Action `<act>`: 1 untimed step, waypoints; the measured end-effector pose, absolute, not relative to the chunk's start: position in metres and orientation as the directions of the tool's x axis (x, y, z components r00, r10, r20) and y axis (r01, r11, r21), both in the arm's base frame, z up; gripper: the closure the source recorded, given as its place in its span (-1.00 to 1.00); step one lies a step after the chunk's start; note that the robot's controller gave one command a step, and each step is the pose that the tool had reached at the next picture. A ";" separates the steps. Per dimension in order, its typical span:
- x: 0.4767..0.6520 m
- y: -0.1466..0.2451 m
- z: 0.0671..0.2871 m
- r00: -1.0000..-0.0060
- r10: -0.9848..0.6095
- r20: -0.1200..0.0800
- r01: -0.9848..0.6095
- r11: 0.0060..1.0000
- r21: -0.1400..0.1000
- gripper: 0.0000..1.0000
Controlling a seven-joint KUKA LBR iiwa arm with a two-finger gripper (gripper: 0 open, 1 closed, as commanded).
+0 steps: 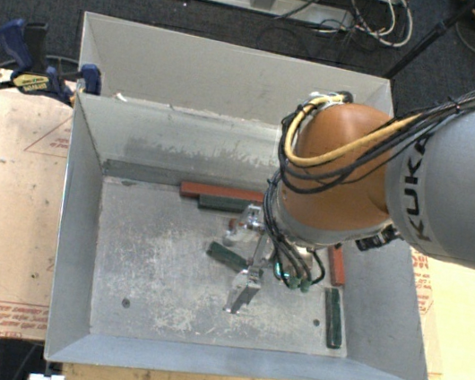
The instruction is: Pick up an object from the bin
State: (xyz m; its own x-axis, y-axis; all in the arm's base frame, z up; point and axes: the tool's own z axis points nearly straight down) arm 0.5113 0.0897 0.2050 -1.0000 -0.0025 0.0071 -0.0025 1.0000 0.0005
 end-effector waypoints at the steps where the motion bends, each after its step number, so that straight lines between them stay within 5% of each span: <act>1: 0.513 0.089 0.209 -1.000 0.000 0.000 0.000 1.000 0.001 -1.00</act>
Offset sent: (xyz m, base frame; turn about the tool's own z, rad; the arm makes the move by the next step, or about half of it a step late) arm 0.0306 -0.0242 -0.1350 -0.0912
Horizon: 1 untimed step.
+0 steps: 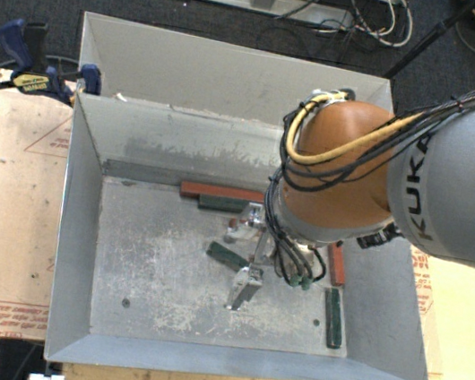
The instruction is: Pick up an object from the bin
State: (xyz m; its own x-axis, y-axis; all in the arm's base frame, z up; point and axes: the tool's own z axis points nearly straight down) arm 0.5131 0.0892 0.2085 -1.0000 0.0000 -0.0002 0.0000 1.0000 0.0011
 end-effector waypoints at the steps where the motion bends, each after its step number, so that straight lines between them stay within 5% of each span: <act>1: 0.530 0.077 0.135 -0.999 -0.051 -0.006 -0.051 0.999 0.001 -1.00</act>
Offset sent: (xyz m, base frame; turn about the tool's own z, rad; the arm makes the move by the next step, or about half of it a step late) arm 0.0434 -0.0461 -0.1385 0.2668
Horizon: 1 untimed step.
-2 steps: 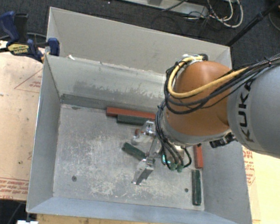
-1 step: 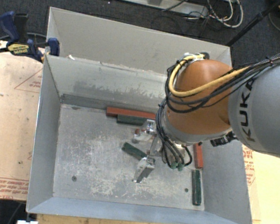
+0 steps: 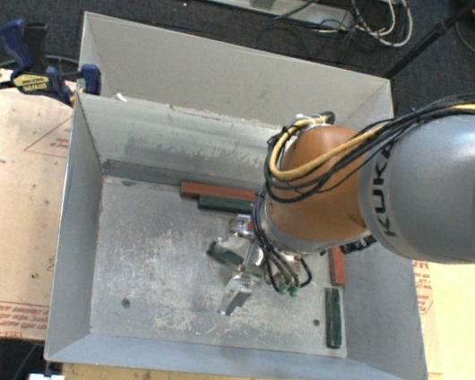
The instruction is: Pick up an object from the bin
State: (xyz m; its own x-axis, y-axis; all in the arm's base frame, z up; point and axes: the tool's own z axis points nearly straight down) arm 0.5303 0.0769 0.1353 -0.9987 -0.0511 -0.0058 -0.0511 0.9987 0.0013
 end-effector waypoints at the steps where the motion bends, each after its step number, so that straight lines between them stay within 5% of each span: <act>1: 0.549 0.057 0.092 -0.984 0.179 -0.005 0.179 0.984 0.006 -1.00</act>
Offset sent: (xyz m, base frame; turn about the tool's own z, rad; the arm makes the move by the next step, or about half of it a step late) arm 0.0349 -0.0514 -0.0653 0.0049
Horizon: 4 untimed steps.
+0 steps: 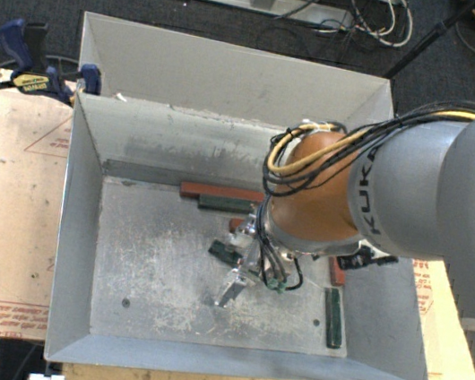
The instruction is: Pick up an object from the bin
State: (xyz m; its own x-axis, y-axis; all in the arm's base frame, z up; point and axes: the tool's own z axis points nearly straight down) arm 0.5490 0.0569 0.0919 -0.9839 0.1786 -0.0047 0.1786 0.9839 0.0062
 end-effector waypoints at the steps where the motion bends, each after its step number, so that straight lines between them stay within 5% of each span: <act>1: 0.559 0.041 0.080 -0.989 0.147 -0.011 0.147 0.989 0.004 -1.00; 2: 0.562 0.037 0.079 -1.000 0.001 -0.014 0.001 1.000 0.002 -1.00; 3: 0.562 0.042 0.083 -0.989 0.148 -0.009 0.148 0.989 0.004 1.00; 4: 0.562 0.042 0.083 -0.989 0.148 -0.009 0.148 0.989 0.004 1.00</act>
Offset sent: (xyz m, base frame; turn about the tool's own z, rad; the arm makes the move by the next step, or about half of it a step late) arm 0.0071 -0.0173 -0.0219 0.0525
